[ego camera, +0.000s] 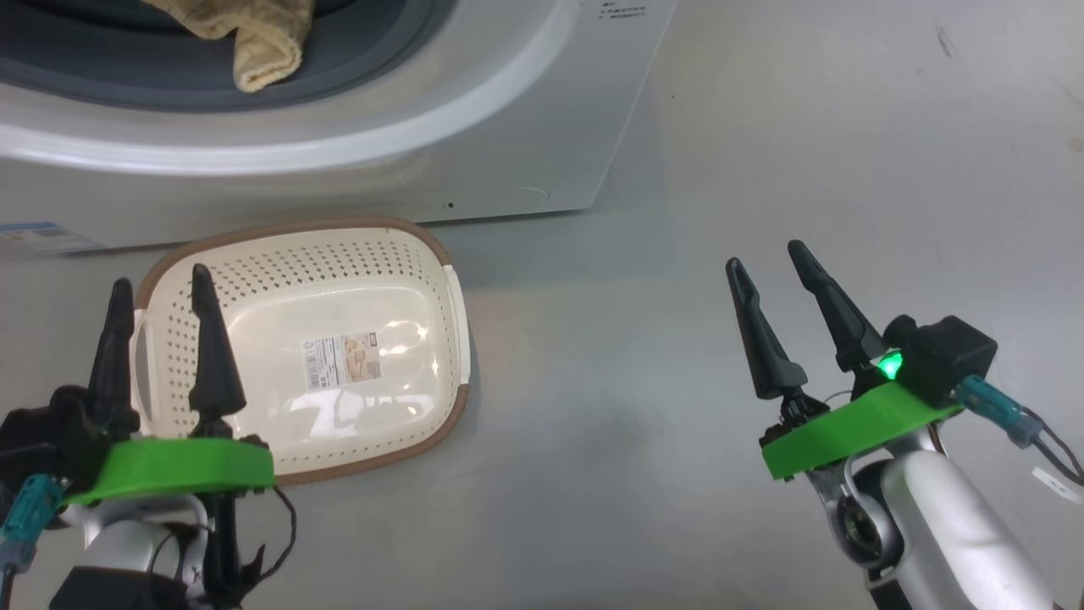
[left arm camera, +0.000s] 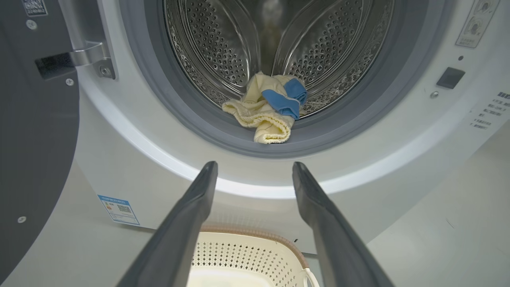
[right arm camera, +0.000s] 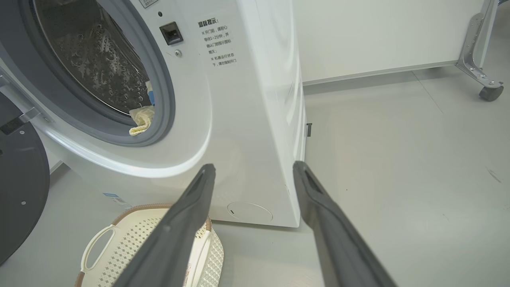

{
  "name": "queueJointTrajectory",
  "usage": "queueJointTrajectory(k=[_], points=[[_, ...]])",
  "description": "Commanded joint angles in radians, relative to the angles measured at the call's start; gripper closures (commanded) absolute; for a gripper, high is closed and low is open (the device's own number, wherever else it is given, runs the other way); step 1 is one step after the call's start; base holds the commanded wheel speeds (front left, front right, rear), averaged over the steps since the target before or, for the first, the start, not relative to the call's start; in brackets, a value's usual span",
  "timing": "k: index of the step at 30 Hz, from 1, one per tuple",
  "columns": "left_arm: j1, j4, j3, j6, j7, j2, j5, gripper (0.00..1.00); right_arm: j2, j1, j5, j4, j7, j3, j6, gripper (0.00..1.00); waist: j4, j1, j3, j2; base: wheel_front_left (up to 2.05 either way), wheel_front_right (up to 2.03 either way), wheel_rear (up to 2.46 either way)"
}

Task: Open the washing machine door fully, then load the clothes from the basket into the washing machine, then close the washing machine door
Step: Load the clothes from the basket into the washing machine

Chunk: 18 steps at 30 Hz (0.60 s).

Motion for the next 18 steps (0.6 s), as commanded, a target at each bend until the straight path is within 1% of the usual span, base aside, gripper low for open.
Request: queueJointTrajectory(k=[1,8,18], points=[[-0.003,-0.035,0.043,0.021,-0.003,0.033,0.000,0.00,-0.008,0.004,-0.006,-0.030,-0.010,0.016,-0.003,0.00,0.000,0.0001,0.001,-0.0001,0.00,0.00,0.00],[-0.034,-0.044,0.048,0.023,0.013,0.048,0.000,0.00,-0.005,-0.006,-0.006,-0.030,-0.010,0.018,-0.003,0.00,-0.006,0.0001,0.019,-0.0001,0.00,0.00,0.00],[-0.201,0.022,0.026,-0.026,0.049,0.070,0.005,0.00,0.004,-0.032,-0.003,-0.026,-0.010,0.031,-0.003,0.00,-0.026,0.0001,0.051,-0.0001,0.00,0.00,0.00]])
